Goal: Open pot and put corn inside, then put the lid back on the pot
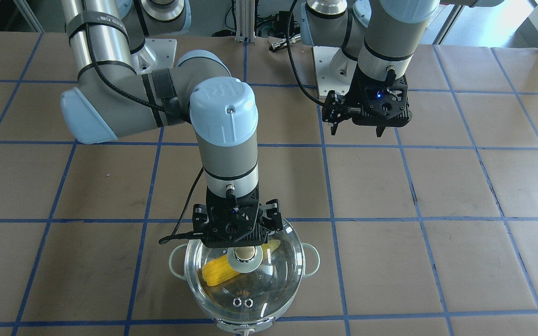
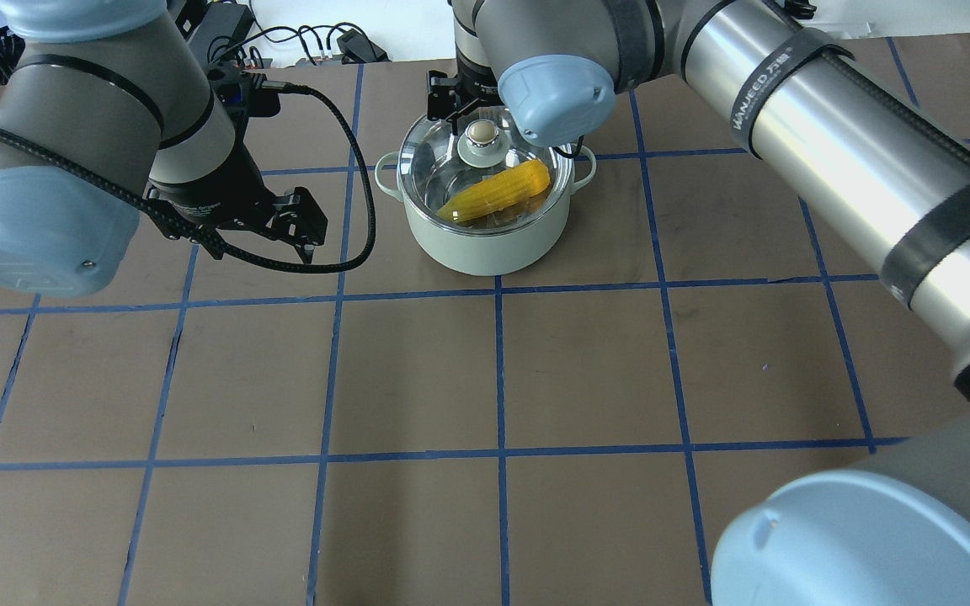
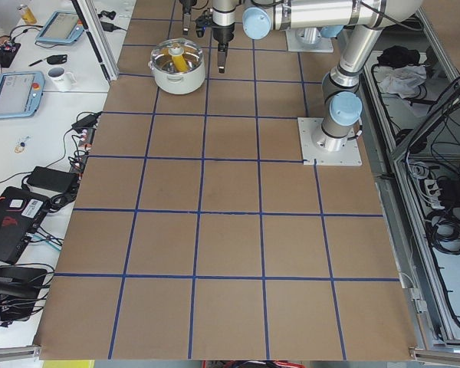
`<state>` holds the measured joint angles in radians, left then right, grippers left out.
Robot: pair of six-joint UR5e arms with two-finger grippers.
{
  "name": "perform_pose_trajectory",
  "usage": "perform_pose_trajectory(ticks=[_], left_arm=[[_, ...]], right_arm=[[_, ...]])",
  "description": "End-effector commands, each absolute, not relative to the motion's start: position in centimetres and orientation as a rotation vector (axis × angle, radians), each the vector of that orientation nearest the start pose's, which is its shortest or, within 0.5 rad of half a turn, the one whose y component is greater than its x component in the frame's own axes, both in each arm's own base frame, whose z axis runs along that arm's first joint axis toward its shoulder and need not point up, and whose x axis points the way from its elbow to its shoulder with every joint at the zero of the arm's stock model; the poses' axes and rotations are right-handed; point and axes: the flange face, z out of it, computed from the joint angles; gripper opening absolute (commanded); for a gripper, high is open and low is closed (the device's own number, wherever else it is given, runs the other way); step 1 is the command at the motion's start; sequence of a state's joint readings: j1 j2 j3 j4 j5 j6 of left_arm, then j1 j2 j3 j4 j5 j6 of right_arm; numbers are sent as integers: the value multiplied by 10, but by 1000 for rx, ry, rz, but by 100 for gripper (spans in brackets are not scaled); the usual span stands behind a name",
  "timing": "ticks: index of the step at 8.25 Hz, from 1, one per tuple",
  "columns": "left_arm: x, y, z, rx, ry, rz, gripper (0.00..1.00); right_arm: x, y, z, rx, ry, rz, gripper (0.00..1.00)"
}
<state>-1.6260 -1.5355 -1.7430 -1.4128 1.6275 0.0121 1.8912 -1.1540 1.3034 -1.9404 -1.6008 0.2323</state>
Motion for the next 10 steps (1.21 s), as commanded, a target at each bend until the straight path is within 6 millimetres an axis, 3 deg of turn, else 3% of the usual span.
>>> perform_pose_trajectory(ticks=[1,3,6,7,10], left_arm=[[-154,-467,436,103,3083,-33,100],[-154,-468,437,98,3084,-35,100],[-154,-467,436,106,3082,-30,100],[-154,-467,436,101,3083,-30,100],[-154,-467,437,103,3083,-35,100]], right_arm=[[270,-562,475,-85,3093,-341,100],[229,-531,509,-96,3132,-239,100],[195,-475,549,-54,3153,-152,100],[191,-464,556,-47,3154,-142,100],[192,-454,546,-127,3149,-96,100]])
